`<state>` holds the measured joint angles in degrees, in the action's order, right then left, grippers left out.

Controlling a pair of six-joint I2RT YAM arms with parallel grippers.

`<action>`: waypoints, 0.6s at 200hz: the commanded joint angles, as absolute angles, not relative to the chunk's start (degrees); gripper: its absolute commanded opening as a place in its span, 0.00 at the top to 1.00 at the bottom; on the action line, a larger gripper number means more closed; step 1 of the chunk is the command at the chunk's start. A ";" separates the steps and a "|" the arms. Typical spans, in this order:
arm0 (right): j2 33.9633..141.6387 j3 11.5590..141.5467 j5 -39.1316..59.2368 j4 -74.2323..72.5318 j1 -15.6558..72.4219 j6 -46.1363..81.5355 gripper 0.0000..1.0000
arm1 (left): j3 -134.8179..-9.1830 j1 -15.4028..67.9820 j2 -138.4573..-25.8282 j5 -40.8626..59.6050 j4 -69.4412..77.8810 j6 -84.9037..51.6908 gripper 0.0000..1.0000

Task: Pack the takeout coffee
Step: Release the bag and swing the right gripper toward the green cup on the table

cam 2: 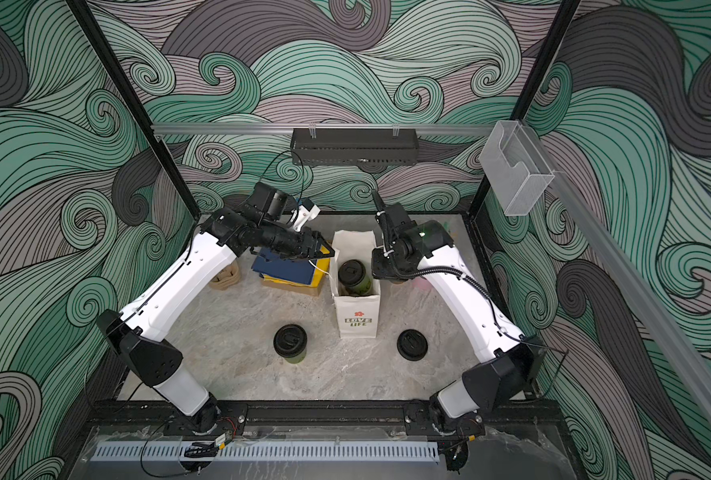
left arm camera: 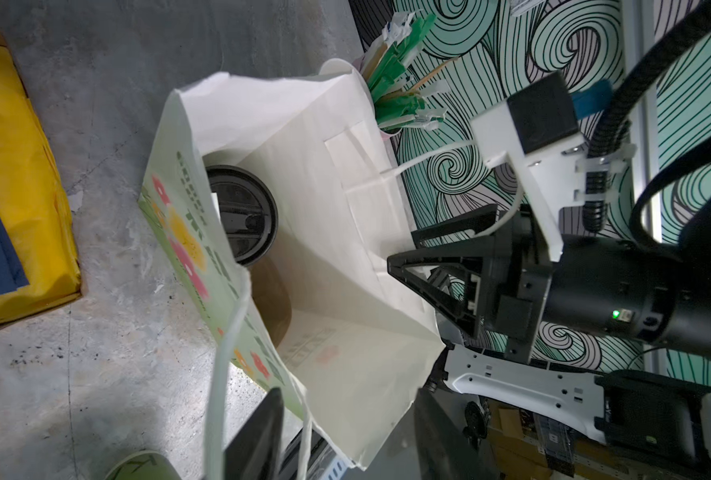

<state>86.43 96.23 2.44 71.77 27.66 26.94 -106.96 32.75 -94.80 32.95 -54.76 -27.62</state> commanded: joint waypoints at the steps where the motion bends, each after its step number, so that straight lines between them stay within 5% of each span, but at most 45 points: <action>1: 85.31 99.60 2.05 74.94 27.42 26.03 0.40 | -107.44 32.14 -91.62 30.83 -53.76 -27.66 0.39; 59: 82.44 109.36 0.31 84.04 30.85 24.57 0.27 | -95.82 27.29 -77.28 14.12 -45.93 -36.24 0.28; 120: 89.31 119.98 -10.11 88.41 59.11 29.19 0.25 | -81.39 13.99 -65.96 6.09 -54.77 -47.80 0.27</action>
<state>85.30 118.13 -4.05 84.77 50.26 26.57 -83.66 18.61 -66.50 10.87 -48.16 -42.78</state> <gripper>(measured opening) 0.745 0.725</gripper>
